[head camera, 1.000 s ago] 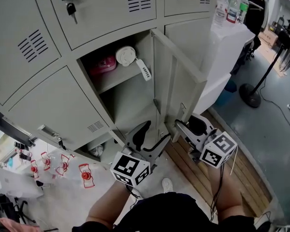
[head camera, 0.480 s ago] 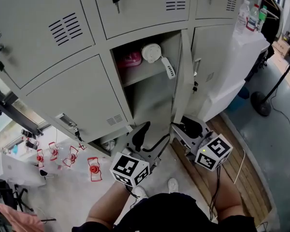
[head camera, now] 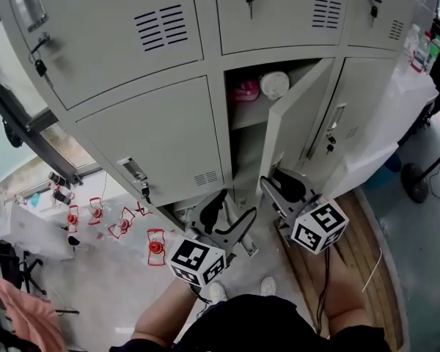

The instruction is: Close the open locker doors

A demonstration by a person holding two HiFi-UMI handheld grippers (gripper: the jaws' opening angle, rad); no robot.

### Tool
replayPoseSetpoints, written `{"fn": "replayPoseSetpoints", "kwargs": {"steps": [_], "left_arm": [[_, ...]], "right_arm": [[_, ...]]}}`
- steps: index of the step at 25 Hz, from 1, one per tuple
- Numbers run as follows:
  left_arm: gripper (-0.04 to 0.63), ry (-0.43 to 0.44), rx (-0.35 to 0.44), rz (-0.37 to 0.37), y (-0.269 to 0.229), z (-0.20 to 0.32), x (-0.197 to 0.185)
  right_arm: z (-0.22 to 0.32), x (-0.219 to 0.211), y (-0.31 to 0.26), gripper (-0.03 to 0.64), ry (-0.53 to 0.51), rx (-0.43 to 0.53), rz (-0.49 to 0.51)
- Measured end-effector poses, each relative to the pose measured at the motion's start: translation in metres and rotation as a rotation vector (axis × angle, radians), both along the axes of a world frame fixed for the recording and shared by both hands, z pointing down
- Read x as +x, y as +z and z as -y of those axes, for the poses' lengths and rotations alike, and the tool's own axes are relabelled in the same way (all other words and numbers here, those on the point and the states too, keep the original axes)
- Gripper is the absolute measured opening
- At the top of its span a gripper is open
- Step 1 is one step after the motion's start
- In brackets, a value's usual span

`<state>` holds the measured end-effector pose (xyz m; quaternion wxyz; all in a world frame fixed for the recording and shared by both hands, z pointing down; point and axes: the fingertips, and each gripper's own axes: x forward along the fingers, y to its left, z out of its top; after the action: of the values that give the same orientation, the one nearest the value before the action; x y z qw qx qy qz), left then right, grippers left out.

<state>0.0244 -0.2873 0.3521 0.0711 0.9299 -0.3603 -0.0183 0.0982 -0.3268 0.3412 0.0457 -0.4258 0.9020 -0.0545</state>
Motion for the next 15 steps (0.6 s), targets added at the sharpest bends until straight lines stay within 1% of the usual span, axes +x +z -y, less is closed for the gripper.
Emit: {"fn": "replayPoseSetpoints", "kwargs": {"steps": [9, 15], "left_arm": [[0.333, -0.130, -0.004, 0.011, 0.003, 0.012, -0.046], [0.333, -0.199, -0.005, 0.015, 0.005, 0.018, -0.065]], "right_arm": [[0.042, -0.033, 0.001, 0.124, -0.041, 0.006, -0.006], [0.068, -0.050, -0.002, 0.143, -0.067, 0.017, 0.002]]}}
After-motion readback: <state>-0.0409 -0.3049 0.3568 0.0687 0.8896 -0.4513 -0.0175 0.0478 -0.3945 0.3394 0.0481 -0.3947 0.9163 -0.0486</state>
